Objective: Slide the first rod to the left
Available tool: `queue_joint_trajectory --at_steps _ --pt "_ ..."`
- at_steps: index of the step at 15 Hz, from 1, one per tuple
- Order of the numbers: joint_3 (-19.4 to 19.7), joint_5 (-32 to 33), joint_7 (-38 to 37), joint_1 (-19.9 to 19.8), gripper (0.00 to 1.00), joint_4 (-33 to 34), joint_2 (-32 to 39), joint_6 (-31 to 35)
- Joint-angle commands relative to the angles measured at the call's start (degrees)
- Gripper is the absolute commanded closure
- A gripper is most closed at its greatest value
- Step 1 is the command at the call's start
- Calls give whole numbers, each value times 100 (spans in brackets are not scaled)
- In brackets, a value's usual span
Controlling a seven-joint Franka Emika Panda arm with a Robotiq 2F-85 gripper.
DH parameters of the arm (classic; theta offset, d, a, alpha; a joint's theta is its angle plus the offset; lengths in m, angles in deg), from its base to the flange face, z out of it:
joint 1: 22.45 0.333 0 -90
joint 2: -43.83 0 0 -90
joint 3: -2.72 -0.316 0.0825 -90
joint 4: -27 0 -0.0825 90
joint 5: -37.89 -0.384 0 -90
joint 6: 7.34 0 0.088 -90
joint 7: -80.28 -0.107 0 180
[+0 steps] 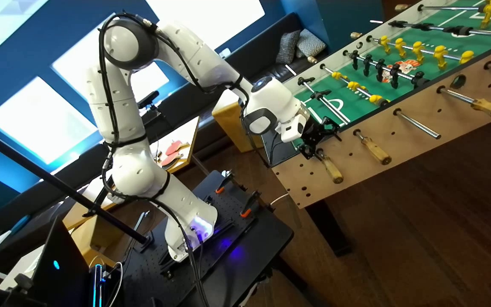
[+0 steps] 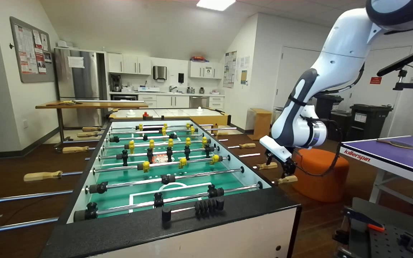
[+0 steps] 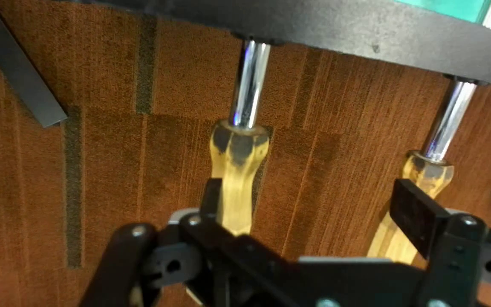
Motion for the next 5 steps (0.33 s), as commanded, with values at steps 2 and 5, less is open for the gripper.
queue_joint_trajectory --at_steps 2,5 --pt "206 69 389 144 0 -615 -683 12" --pt "232 48 569 123 0 -803 -863 12"
